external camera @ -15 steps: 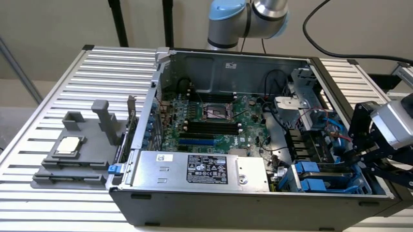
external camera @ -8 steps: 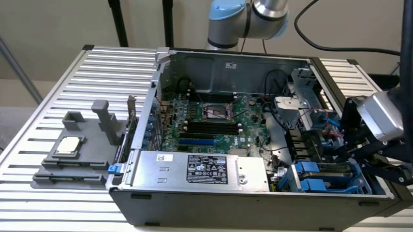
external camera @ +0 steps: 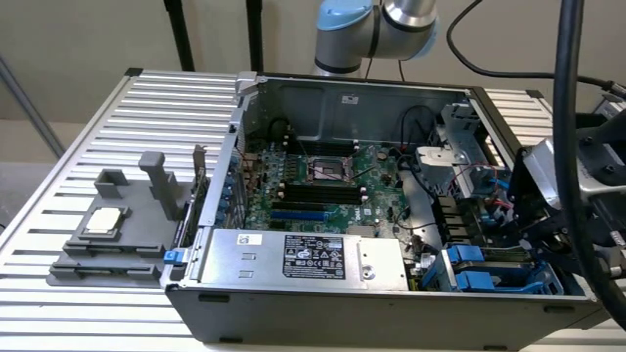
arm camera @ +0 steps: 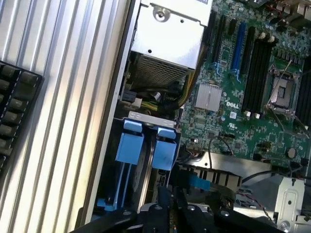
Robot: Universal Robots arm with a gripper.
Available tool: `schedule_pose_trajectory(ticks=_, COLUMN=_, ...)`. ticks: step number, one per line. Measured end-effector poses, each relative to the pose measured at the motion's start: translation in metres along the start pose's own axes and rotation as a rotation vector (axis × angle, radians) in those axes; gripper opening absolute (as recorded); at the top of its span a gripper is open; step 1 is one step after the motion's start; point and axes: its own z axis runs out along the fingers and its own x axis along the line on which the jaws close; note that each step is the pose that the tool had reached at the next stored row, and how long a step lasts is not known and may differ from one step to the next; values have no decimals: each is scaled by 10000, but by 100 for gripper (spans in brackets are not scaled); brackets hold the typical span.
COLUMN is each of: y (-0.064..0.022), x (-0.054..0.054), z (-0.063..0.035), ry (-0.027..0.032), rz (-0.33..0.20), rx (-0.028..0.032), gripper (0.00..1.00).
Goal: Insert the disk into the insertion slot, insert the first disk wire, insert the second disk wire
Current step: 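Insert the first disk wire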
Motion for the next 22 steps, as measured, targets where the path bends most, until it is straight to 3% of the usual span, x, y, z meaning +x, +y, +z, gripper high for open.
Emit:
schedule_pose_trajectory(ticks=9, y=0, x=3, z=12, ry=52, rz=1414, rx=324, gripper=16)
schedule_pose_trajectory(ticks=12, y=0, x=6, z=26, ry=148, rz=1742, rx=392, gripper=16)
schedule_pose_trajectory(ticks=13, y=0, x=11, z=47, ry=338, rz=1961, rx=429, gripper=16)
schedule_pose_trajectory(ticks=14, y=-1, x=8, z=58, ry=470, rz=1975, rx=424, gripper=16)
schedule_pose_trajectory(ticks=18, y=-1, x=8, z=68, ry=585, rz=1977, rx=416, gripper=16)
schedule_pose_trajectory(ticks=20, y=-3, x=-7, z=76, ry=682, rz=1979, rx=405, gripper=16)
schedule_pose_trajectory(ticks=22, y=-16, x=-85, z=105, ry=859, rz=1983, rx=376, gripper=16)
